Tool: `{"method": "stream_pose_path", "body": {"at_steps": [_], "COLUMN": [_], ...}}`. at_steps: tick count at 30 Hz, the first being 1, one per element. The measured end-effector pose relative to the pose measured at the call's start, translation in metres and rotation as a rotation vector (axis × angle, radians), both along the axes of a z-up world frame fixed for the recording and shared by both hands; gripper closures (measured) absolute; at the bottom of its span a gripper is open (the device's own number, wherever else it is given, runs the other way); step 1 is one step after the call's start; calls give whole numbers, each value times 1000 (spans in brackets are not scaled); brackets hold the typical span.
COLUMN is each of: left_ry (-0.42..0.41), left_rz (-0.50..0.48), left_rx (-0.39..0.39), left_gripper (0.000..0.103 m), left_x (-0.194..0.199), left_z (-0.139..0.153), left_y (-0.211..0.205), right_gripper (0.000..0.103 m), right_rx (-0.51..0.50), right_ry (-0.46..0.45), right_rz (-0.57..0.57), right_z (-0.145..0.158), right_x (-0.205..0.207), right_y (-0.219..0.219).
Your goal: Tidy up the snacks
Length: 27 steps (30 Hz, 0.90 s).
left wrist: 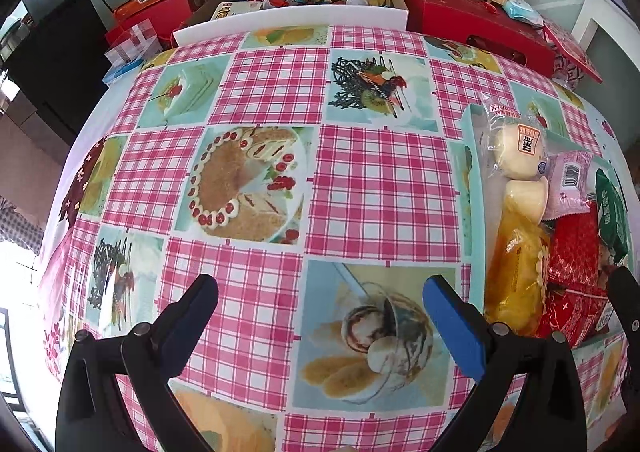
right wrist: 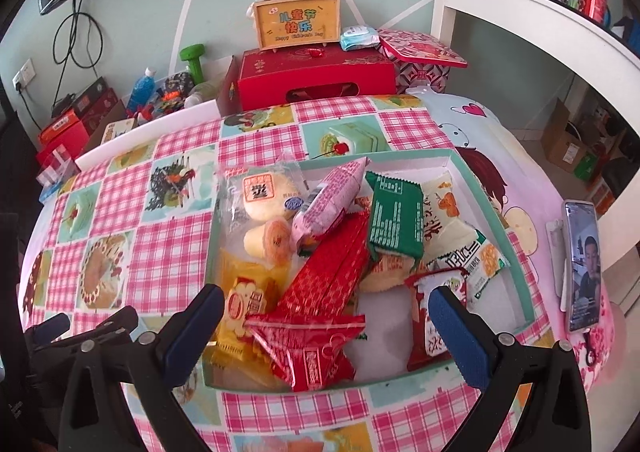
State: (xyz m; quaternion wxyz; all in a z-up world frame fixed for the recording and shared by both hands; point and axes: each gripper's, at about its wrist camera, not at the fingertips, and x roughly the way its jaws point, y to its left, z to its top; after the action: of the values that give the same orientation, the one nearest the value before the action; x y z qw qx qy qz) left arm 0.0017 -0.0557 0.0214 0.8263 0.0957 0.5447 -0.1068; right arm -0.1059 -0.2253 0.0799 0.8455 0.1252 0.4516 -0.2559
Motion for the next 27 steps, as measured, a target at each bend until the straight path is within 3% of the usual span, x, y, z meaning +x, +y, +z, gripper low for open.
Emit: {"method": "stream_pose_path", "body": {"at_steps": [7, 11, 20, 27], "left_ry": [-2, -3, 26, 7], "left_rz": [7, 16, 4, -7], "left_rx": [-20, -7, 25, 36], "left_gripper": [1, 1, 1, 1], "left_x": [-16, -21, -39, -47], "left_z": [-1, -4, -20, -15], "left_y": [16, 22, 25, 28], "right_gripper": [0, 0, 0, 0], "right_rx": [-8, -16, 14, 24], "right_ry": [41, -4, 27, 19], "right_rz": [35, 49, 58, 62], "right_z": [-3, 1, -23, -27], "right_x": [-11, -20, -42, -49], "right_y": [20, 25, 30, 32]}}
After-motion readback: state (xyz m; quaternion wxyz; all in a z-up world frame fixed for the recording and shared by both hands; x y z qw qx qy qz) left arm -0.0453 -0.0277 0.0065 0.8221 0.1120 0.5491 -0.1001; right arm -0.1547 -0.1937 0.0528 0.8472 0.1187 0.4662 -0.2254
